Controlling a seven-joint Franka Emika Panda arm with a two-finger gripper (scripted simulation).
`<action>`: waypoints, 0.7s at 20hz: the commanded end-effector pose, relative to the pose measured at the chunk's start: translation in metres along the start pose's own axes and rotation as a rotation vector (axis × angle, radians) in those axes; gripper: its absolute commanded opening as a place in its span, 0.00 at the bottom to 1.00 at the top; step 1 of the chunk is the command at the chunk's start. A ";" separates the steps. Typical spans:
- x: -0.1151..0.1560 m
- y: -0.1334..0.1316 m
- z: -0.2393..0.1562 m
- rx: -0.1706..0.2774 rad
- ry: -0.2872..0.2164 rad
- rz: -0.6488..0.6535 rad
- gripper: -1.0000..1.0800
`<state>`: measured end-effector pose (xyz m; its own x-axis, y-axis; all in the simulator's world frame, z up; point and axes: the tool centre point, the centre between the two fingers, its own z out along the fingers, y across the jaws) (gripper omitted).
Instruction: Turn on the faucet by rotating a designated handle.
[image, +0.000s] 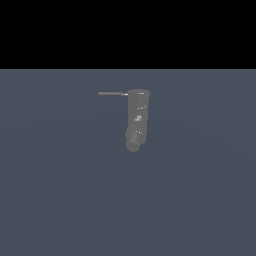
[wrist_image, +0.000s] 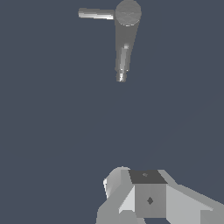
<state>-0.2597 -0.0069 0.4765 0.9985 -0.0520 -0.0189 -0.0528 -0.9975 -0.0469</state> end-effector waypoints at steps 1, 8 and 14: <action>0.000 0.000 0.000 0.000 0.000 0.000 0.00; 0.003 -0.006 0.004 0.000 0.001 0.025 0.00; 0.010 -0.020 0.015 0.000 0.002 0.085 0.00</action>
<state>-0.2508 0.0093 0.4655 0.9926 -0.1197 -0.0200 -0.1205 -0.9917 -0.0453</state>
